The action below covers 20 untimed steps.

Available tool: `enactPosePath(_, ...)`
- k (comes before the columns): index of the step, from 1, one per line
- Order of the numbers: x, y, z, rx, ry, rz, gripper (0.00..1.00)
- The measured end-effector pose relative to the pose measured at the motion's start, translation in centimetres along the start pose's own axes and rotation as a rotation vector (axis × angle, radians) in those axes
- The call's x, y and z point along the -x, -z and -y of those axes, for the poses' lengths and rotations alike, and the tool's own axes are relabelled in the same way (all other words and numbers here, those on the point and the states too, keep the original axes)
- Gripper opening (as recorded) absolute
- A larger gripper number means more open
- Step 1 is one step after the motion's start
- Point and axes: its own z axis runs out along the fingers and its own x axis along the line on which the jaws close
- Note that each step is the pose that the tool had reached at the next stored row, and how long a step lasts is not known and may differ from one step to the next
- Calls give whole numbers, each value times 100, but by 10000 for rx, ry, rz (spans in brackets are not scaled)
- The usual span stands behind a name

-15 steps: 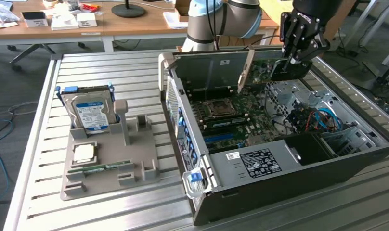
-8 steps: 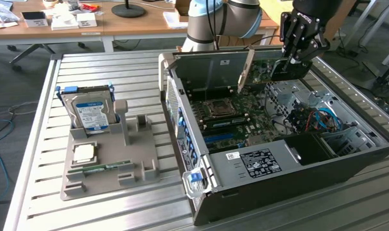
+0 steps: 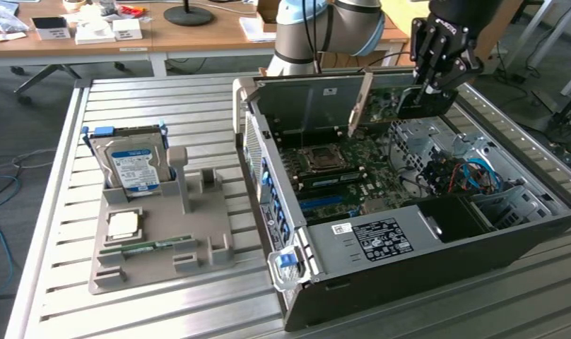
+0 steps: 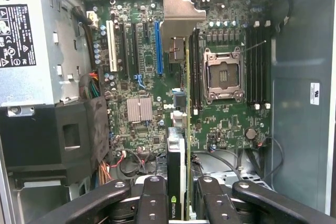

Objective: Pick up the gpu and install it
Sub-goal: 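Insert the gpu into the slot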

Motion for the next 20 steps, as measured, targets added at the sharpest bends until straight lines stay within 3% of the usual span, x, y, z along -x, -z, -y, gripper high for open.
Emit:
enactPosePath(5,-5,1,-62,0,0,-4,27)
enactPosePath(20,-12,-95,-89,0,2,-6,27)
